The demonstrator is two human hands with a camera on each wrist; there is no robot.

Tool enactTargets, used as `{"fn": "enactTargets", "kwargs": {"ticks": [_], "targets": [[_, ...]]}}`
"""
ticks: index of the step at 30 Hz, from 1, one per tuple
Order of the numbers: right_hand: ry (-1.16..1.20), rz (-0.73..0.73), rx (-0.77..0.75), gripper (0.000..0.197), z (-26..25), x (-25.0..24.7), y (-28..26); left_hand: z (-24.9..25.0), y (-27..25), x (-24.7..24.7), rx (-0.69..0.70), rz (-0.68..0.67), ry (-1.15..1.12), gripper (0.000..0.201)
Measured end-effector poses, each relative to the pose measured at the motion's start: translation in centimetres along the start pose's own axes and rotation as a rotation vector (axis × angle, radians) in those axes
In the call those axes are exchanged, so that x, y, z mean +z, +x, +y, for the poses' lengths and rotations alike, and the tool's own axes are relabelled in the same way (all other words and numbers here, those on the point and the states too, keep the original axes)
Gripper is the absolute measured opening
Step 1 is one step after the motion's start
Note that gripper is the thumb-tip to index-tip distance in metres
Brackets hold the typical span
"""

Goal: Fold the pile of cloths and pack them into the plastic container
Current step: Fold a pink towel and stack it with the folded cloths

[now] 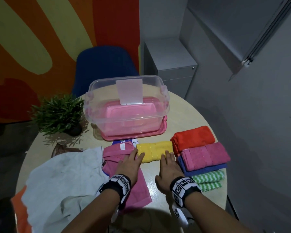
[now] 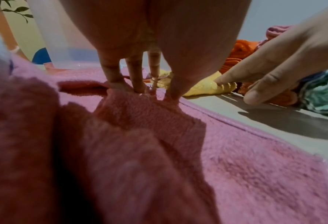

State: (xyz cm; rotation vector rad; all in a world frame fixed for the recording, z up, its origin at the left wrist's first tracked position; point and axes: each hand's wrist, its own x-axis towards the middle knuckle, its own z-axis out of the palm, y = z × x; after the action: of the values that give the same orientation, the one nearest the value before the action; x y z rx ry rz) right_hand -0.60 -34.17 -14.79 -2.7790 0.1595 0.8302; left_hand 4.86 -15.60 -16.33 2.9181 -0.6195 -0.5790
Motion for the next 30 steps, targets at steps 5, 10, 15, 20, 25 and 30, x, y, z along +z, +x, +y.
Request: {"fn": "enactTargets", "kwargs": {"ticks": [5, 10, 15, 20, 25, 30], "targets": [[0.013, 0.01, 0.059, 0.092, -0.9, -0.4, 0.3, 0.4, -1.1, -0.7, 0.015, -0.041, 0.039, 0.104], [0.074, 0.028, 0.074, 0.087, -1.3, -1.2, 0.0, 0.2, -1.3, -0.9, -0.026, 0.022, -0.009, 0.101], [0.103, 0.148, -0.087, 0.068, -1.6, -0.9, -2.2, -1.7, -1.7, -2.0, -0.273, 0.168, 0.028, 0.079], [0.068, -0.031, -0.295, 0.052, -2.1, 0.8, -4.2, -4.3, -1.2, -2.9, -0.293, -0.016, -0.039, 0.072], [-0.179, -0.106, -0.453, 0.065, -2.9, 3.5, -5.7, -5.2, -1.3, -3.2, -0.251, -0.128, -0.069, 0.066], [-0.187, -0.082, -0.44, 0.066, -3.0, 4.1, -6.6, -4.8, -1.4, -4.1, -0.264, -0.041, 0.015, 0.033]]}}
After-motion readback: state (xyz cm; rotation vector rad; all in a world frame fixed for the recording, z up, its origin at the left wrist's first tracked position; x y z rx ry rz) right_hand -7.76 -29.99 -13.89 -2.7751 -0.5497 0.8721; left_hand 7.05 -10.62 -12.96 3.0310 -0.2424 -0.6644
